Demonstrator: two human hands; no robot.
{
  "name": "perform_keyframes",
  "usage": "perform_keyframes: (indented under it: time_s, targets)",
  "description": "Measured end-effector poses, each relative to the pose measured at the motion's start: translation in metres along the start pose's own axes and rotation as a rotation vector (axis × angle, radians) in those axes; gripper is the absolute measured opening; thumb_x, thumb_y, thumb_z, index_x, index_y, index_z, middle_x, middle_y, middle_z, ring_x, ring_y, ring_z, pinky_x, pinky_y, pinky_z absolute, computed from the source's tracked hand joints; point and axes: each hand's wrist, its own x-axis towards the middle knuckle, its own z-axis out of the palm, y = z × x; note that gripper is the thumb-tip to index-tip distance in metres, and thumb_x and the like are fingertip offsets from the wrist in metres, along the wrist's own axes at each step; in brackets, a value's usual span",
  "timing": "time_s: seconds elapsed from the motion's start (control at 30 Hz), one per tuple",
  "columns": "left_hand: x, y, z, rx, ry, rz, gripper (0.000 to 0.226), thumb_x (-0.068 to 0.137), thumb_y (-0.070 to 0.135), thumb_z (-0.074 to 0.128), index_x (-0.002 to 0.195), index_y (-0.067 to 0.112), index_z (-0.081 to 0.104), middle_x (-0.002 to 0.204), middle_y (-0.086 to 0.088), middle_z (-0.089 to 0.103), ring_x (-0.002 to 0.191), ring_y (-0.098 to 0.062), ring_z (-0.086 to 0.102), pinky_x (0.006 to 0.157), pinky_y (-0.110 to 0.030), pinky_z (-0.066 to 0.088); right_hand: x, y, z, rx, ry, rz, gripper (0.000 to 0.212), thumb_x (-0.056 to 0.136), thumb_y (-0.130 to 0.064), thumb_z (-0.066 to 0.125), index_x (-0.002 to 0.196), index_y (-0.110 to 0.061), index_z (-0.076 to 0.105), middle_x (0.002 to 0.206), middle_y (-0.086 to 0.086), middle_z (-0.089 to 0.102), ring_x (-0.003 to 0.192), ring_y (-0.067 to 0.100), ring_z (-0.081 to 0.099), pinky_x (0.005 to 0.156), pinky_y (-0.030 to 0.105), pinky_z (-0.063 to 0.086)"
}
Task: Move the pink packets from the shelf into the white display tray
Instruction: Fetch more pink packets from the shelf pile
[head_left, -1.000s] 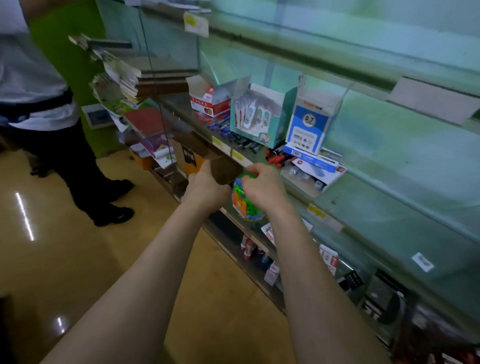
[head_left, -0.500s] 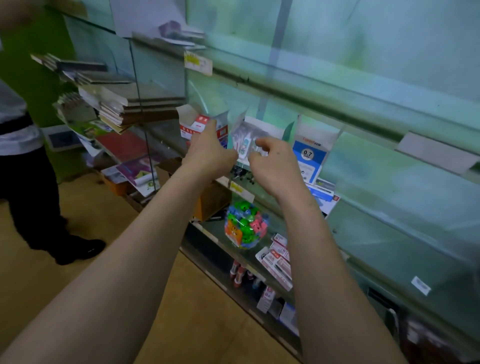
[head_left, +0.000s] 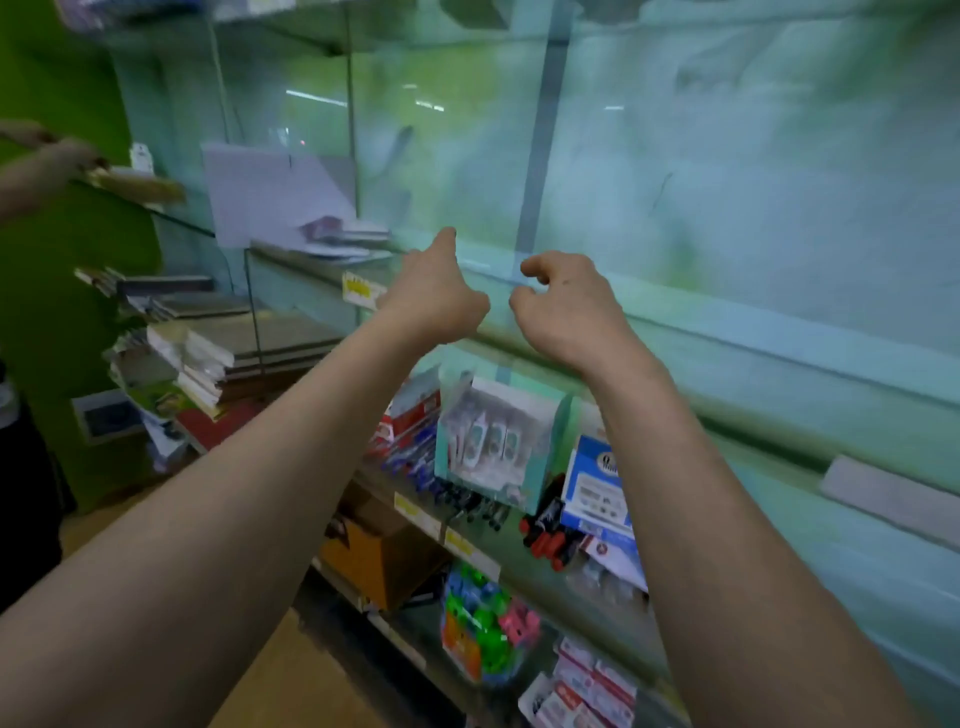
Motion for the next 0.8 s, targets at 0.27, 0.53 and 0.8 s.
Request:
perform_keyframes:
  time_s: [0.27, 0.53, 0.8]
  targets:
    - [0.065, 0.022, 0.022, 0.169, -0.058, 0.058, 0.075, 0.087, 0.024, 0.057, 0.150, 0.025, 0.016, 0.138, -0.017, 0.039, 0.112, -0.035, 0.053, 0.093, -0.045, 0.047, 0.066, 0.029, -0.014, -0.166, -0.044, 0.097, 0.035, 0.092, -0.012, 0.045, 0.126, -0.009, 0.053, 0.132, 0.008, 0.052, 0.116, 0.029, 0.052, 0.091, 0.033, 0.043]
    - [0.117, 0.011, 0.021, 0.265, -0.084, 0.051, 0.066, 0.089, 0.020, 0.054, 0.146, 0.021, 0.021, 0.140, -0.015, 0.034, 0.114, -0.036, 0.049, 0.099, -0.047, 0.043, 0.129, 0.028, 0.002, -0.284, -0.075, 0.072, 0.009, 0.086, -0.007, 0.044, 0.088, -0.011, 0.052, 0.095, 0.005, 0.053, 0.092, 0.031, 0.049, 0.062, 0.029, 0.036]
    - [0.180, -0.046, -0.007, 0.361, -0.123, 0.073, 0.068, 0.089, 0.022, 0.053, 0.147, 0.022, 0.019, 0.141, -0.016, 0.034, 0.114, -0.036, 0.050, 0.098, -0.048, 0.042, 0.180, -0.002, 0.058, -0.354, -0.092, 0.042, 0.035, 0.092, -0.012, 0.045, 0.125, -0.006, 0.055, 0.130, 0.011, 0.054, 0.118, 0.030, 0.052, 0.093, 0.034, 0.045]
